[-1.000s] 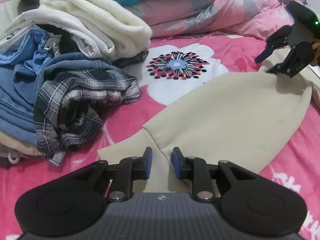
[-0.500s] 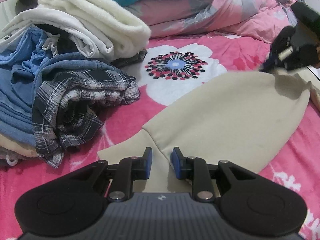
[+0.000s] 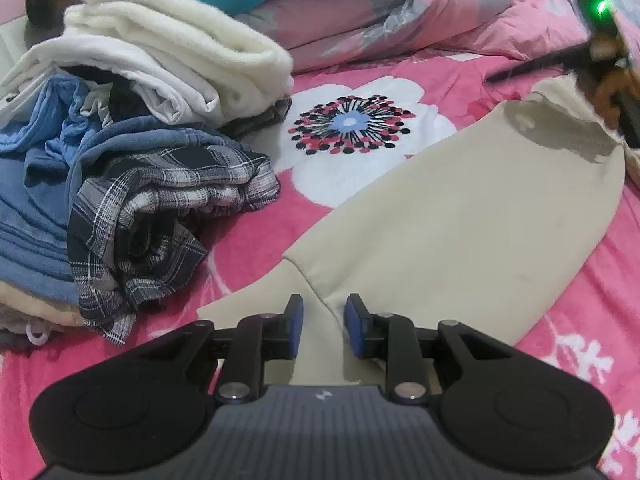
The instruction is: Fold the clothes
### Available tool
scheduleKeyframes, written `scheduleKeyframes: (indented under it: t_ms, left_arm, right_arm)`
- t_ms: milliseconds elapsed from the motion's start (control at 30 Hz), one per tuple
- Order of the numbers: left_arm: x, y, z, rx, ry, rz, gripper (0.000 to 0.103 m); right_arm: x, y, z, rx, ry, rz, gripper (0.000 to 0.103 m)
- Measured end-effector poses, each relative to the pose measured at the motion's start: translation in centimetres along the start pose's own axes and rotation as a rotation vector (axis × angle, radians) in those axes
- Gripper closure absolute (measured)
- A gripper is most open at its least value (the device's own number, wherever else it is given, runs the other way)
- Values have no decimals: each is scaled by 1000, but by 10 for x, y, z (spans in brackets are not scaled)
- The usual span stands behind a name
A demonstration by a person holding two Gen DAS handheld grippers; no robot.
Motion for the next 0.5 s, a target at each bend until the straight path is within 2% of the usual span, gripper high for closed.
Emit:
scheduleKeyframes:
  t_ms: [33, 100, 167, 233, 333, 433, 500]
  left_arm:
    - [0, 0, 1, 8, -3, 3, 77]
    - [0, 1, 2, 24, -8, 6, 77]
    - [0, 0, 3, 34, -11, 5, 77]
    - [0, 0, 4, 41, -12, 3, 77]
    - [0, -1, 4, 49, -10, 0, 76]
    - [1, -1, 3, 44, 0, 3, 75]
    - [1, -1, 2, 33, 10, 7, 74]
  right_arm:
    - [9, 5, -14, -83, -25, -41, 88]
    - [44, 15, -49, -295, -30, -143, 88]
    - [80, 15, -75, -424, -46, -173, 87]
    - [109, 9, -86, -437, -52, -139, 87]
    - [115, -14, -78, -334, -64, 15, 87]
    - [82, -36, -60, -229, -60, 152, 87]
    - [53, -47, -47, -176, -31, 207, 87]
Point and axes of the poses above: each gripper's, at about its wrist camera, not at the fingertips, and x roughly against the way its jaws point, z to its left, y to its top, the point moved 6 cm from there along -x, roughly the way its jaws point, and after that the axes turned 6 degrees about x, right-handed, at the moved point
